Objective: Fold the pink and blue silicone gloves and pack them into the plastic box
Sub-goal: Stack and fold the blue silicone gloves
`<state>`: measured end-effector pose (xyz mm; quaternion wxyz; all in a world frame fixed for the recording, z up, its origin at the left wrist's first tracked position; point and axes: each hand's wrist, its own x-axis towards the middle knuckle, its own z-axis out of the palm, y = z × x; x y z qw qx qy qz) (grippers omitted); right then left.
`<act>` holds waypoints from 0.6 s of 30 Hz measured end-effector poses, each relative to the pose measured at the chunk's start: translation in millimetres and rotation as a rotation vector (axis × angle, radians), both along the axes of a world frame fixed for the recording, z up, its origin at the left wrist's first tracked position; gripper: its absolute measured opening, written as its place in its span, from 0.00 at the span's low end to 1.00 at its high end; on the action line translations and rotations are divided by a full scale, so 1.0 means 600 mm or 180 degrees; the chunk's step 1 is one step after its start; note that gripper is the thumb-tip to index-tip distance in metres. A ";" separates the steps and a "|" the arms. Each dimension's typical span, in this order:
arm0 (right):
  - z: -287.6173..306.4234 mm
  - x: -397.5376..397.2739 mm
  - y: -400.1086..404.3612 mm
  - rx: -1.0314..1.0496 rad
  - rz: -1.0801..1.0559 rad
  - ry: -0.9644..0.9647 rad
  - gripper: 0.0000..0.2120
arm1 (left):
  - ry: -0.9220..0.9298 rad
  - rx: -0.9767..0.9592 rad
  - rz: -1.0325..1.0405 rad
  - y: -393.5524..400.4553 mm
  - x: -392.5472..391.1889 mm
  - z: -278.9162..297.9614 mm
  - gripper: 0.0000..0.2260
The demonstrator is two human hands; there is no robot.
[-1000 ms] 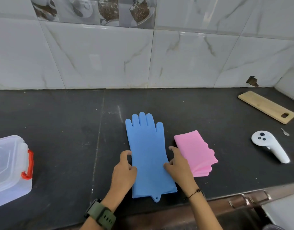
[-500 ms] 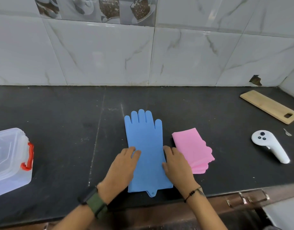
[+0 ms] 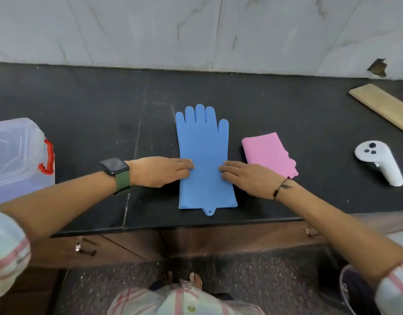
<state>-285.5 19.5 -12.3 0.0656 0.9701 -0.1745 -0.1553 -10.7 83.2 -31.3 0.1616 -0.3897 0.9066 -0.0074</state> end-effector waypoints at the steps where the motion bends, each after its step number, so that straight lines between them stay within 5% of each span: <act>1: 0.003 0.001 0.002 -0.0114 0.0179 -0.0112 0.19 | -0.0177 0.0013 -0.0095 -0.001 0.000 0.001 0.20; 8: 0.000 0.001 0.009 -0.0560 0.0823 -0.0667 0.17 | -0.0668 -0.0069 -0.0459 -0.002 0.000 0.001 0.18; 14: -0.025 0.004 0.029 -0.0381 0.0075 -0.1094 0.17 | 0.1049 -0.0945 -0.0333 0.018 -0.011 -0.003 0.12; 16: -0.025 0.020 0.029 0.0091 -0.0600 -0.1122 0.09 | 0.1675 -0.0703 0.0467 0.018 -0.022 -0.005 0.06; 18: -0.023 0.041 0.028 0.0787 -0.1603 -0.1886 0.10 | 0.2525 -0.0419 0.1650 0.015 -0.032 -0.008 0.04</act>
